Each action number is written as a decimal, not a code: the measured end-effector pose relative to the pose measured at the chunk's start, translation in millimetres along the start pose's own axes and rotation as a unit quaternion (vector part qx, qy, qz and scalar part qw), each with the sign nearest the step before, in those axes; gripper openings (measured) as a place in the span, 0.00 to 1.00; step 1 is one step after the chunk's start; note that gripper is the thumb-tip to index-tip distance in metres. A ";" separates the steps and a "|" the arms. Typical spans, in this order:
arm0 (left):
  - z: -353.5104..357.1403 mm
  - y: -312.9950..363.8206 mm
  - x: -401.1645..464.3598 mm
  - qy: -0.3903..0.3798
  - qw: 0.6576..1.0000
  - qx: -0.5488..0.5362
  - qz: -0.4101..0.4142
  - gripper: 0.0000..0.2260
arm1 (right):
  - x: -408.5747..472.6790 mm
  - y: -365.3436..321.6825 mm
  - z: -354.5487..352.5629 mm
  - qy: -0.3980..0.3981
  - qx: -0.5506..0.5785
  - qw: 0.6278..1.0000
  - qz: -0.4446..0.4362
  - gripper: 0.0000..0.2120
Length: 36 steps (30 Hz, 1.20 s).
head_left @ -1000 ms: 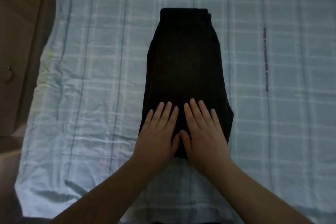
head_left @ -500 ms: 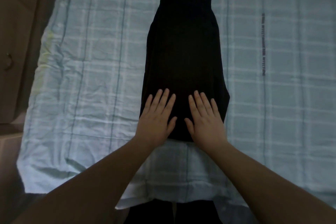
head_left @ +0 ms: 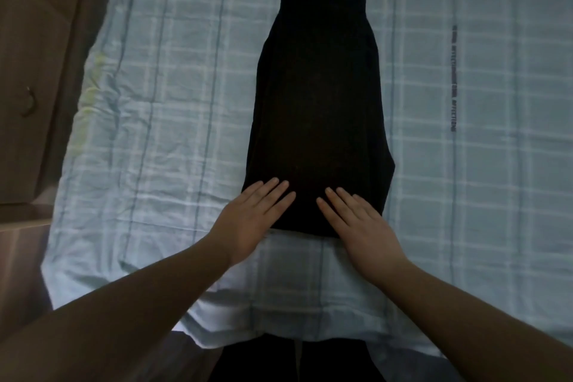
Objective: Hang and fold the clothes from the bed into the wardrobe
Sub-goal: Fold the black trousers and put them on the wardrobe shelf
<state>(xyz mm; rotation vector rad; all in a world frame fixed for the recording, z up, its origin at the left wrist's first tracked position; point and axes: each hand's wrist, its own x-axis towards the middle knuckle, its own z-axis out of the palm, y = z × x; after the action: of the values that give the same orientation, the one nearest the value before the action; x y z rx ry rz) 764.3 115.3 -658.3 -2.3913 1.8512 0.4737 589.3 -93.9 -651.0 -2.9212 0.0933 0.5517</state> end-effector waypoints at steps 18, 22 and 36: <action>-157.4 -3.1 -45.5 0.026 0.987 -0.150 0.050 0.34 | -57.0 -9.1 -156.5 -0.041 0.117 0.991 -0.042 0.42; -192.5 -23.4 -29.7 0.033 0.989 -0.137 0.039 0.30 | -38.9 5.8 -205.6 -0.057 0.148 0.987 -0.026 0.41; -259.2 -102.2 108.0 0.099 0.959 -0.208 -0.168 0.19 | 94.0 100.2 -276.0 0.079 0.134 0.978 0.139 0.19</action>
<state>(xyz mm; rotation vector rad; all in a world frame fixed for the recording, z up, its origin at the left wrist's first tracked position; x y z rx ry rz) 935.9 -22.7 -456.4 -3.0581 1.4718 0.6647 765.8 -243.7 -447.5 -2.6944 0.5581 0.3122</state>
